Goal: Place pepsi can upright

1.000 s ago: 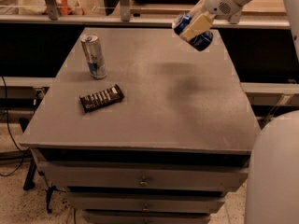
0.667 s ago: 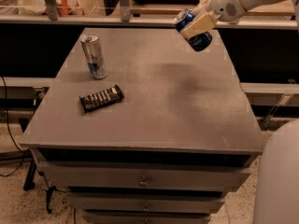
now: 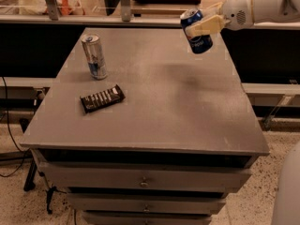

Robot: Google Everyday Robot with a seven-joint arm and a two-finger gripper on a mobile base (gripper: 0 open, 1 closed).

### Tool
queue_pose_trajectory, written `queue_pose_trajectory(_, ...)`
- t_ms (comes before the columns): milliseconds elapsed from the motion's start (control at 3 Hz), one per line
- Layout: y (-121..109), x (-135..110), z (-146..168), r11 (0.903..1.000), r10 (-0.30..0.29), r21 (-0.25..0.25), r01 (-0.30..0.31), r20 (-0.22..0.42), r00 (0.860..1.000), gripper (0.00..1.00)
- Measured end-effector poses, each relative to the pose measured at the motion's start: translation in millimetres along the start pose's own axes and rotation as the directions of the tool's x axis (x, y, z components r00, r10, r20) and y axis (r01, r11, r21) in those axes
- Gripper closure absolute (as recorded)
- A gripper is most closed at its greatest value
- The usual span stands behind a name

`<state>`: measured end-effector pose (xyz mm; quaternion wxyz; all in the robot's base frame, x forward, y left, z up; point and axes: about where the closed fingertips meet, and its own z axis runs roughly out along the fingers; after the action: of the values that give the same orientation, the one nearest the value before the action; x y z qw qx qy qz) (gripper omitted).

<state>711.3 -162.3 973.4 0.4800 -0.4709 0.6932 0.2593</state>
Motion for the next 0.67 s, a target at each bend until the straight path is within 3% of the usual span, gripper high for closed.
queue_pose_trajectory(333, -2, 11, -6, 0.9981, 0.06, -0.016, -0.059, 0.082, 0.995, 1.0)
queue_pose_trajectory(667, -3, 25, -10, 0.9933, 0.112, -0.045, -0.106, 0.166, 0.98, 1.0)
